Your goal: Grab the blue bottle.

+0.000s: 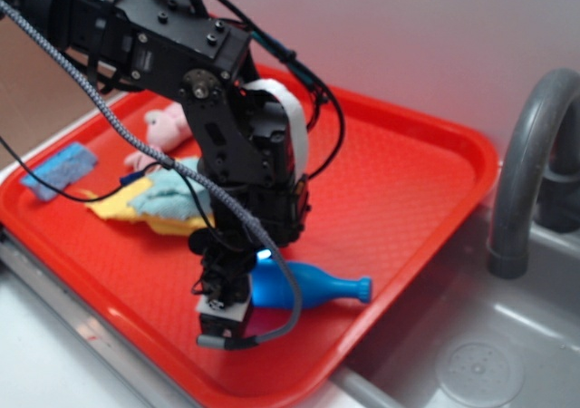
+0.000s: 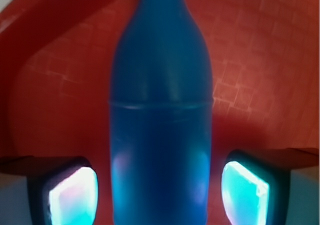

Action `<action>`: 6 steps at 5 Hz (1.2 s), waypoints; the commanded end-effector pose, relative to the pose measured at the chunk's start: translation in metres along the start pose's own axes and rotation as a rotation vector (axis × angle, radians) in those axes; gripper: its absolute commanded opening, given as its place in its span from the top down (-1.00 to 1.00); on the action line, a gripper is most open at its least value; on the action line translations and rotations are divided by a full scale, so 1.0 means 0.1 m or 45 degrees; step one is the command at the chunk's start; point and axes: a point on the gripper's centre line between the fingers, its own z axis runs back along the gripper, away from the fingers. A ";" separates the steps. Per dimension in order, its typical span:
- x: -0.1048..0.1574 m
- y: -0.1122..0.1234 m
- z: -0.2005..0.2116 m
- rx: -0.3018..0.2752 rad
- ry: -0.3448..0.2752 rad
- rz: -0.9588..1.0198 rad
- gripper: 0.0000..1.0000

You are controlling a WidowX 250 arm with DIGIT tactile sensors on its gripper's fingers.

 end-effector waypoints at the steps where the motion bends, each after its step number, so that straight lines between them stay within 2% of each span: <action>1: 0.04 -0.17 0.14 0.050 -0.044 0.064 1.00; 2: 0.05 -0.14 0.17 0.059 -0.016 0.088 1.00; 3: -0.19 0.17 0.59 0.019 -0.068 0.404 1.00; 4: -0.50 0.60 0.86 -0.100 -0.186 0.705 1.00; 5: -0.77 0.81 1.02 -0.096 -0.191 0.869 1.00; 6: -1.10 0.93 1.23 -0.102 -0.269 1.030 1.00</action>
